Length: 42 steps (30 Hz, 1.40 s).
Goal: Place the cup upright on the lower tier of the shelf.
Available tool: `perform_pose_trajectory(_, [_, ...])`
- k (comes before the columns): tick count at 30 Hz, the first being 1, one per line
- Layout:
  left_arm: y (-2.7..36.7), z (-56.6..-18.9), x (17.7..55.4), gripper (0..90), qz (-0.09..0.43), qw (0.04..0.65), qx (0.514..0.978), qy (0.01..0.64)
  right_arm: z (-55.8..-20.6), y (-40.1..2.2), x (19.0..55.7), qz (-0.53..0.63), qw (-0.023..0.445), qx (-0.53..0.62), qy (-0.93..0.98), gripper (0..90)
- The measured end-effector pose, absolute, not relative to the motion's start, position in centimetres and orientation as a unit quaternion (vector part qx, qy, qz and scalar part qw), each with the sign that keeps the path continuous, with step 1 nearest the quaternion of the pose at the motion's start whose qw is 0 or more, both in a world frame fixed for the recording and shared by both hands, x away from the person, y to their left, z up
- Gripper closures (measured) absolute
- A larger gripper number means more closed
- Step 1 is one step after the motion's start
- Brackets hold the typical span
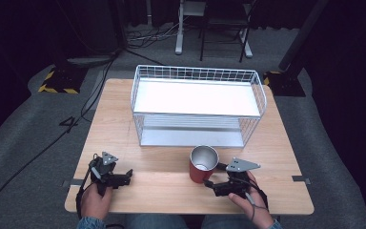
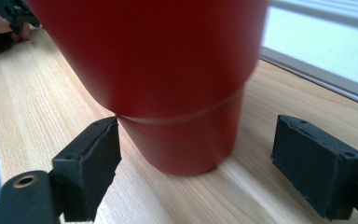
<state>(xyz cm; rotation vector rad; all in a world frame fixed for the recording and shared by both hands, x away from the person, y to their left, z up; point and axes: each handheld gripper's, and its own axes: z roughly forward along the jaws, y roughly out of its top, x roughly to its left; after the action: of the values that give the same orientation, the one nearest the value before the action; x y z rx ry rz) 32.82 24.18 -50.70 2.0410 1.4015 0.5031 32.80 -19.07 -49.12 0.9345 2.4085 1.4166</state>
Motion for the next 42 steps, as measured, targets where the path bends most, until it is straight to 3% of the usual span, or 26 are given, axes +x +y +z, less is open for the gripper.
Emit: perform_pose_trajectory(42, [24.2, -50.7, 32.8, 0.0, 0.19, 0.303, 0.77, 0.529, -50.1, -15.6, 34.4, 0.491, 0.114, 0.293, 0.812, 14.4])
